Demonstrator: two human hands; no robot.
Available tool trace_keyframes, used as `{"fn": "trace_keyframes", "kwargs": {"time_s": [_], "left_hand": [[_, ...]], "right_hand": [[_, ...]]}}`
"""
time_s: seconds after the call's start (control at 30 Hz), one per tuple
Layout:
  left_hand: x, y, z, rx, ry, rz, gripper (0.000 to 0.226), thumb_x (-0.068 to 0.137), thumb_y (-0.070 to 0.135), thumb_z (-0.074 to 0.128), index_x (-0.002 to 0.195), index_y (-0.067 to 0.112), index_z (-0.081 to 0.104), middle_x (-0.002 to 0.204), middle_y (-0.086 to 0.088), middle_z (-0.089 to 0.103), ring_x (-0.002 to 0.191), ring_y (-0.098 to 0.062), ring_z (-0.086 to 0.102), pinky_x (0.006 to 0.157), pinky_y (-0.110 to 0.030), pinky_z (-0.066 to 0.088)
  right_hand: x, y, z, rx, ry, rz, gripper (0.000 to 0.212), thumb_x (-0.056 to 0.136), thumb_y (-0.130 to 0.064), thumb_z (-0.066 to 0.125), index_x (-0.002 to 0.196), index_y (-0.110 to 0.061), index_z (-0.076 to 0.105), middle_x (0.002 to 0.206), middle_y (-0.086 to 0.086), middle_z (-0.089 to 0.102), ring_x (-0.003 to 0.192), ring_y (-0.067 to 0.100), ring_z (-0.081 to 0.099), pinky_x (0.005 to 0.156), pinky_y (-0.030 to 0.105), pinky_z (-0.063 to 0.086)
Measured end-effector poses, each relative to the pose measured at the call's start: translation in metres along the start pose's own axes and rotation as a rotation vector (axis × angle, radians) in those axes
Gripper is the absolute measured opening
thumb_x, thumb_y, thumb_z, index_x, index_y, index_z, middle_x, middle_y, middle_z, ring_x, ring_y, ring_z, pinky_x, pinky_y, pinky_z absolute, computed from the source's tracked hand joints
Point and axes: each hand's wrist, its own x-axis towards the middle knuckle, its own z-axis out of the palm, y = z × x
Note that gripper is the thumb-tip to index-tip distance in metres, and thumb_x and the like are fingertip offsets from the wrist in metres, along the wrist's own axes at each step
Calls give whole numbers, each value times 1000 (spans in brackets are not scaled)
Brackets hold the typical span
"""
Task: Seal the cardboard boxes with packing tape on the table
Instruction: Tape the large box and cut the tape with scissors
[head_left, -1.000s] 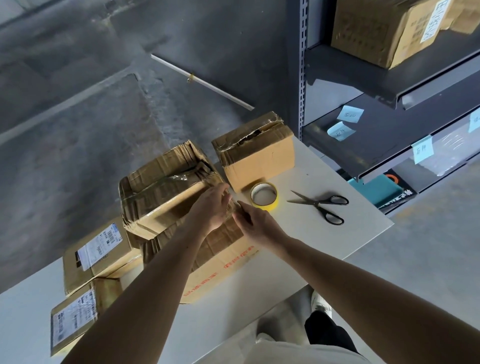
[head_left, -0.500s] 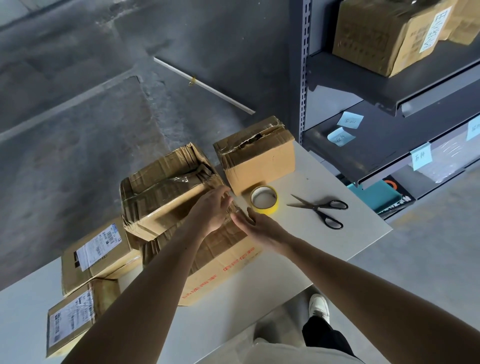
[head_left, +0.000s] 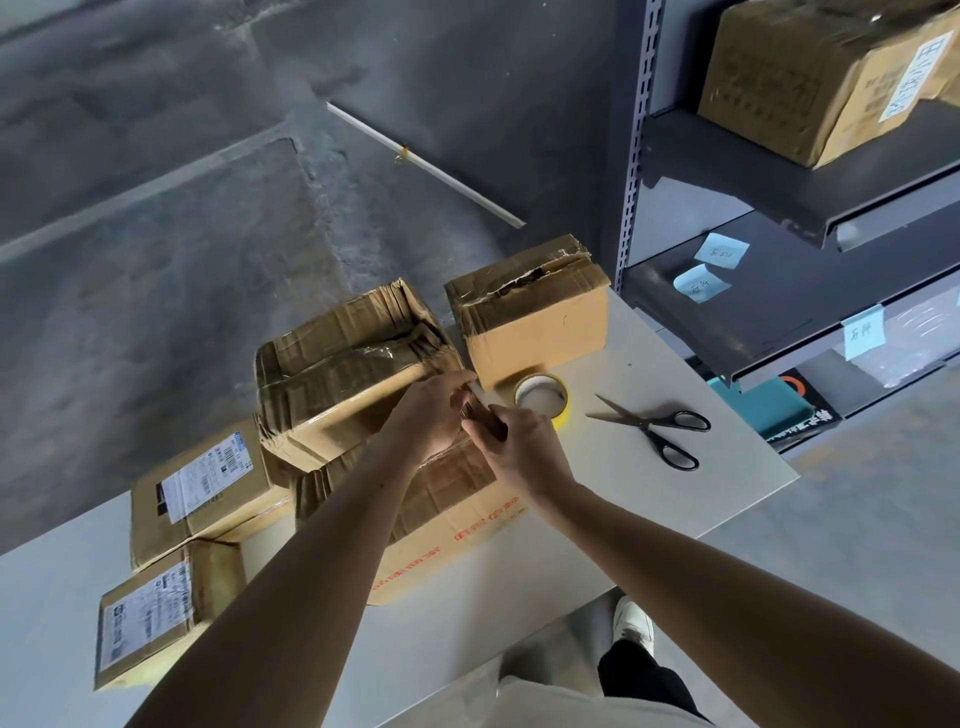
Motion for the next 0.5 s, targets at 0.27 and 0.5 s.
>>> {"fn": "trace_keyframes", "kwargs": {"time_s": [0.27, 0.5], "left_hand": [[-3, 2, -1, 0, -21, 15, 41, 105, 20, 42, 145, 20, 46, 140, -8, 56, 125, -22, 55, 87, -21, 41], [-9, 4, -3, -9, -31, 31, 41, 106, 21, 39, 147, 19, 43, 142, -10, 54, 127, -24, 53, 88, -21, 37]], "right_hand": [[6, 3, 0, 115, -200, 178, 57, 102, -51, 41, 61, -14, 53, 52, -1, 52, 43, 12, 47, 43, 25, 34], [10, -3, -5, 84, -257, 202, 63, 105, -50, 27, 59, -13, 47, 54, 1, 49, 51, 14, 49, 50, 28, 34]]}}
